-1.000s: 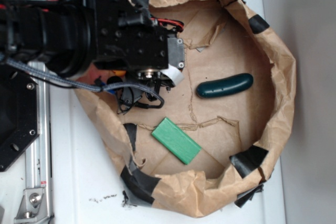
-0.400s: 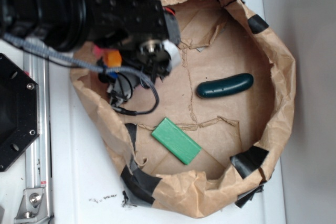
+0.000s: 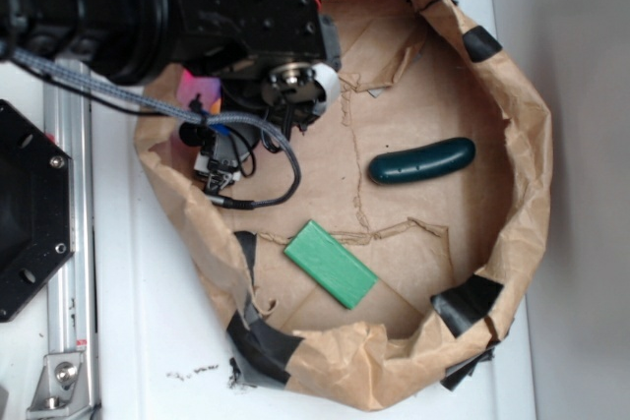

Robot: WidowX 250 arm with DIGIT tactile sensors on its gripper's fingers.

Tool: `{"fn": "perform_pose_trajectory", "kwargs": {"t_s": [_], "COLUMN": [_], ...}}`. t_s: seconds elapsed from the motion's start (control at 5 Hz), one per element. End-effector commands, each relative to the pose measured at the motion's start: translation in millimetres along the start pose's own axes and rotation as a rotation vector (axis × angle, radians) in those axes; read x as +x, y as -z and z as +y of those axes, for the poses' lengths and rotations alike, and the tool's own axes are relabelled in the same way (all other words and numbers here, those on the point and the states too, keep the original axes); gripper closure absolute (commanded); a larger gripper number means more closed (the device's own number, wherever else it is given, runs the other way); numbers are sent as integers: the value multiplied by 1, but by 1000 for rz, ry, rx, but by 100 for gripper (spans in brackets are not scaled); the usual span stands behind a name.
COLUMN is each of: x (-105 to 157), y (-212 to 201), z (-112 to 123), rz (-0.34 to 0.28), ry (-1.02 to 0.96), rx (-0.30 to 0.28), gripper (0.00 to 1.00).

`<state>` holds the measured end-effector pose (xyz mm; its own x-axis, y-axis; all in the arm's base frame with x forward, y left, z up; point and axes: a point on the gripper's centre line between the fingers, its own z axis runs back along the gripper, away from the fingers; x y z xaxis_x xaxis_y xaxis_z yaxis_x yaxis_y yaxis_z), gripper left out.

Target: Grab the yellow duck.

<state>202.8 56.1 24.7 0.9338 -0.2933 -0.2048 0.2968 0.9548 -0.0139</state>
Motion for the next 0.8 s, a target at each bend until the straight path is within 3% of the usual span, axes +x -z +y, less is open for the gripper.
{"fn": "perform_pose_trajectory", "kwargs": {"t_s": [0.0,0.2,0.6], "x": [4,5,9], "y": [6,10,12], "z": [-7,-8,-7], "rz": [2,-26,-49], "ry": [21,15,17], "rx": [7,-5,-32], "gripper": [0,100,100]}}
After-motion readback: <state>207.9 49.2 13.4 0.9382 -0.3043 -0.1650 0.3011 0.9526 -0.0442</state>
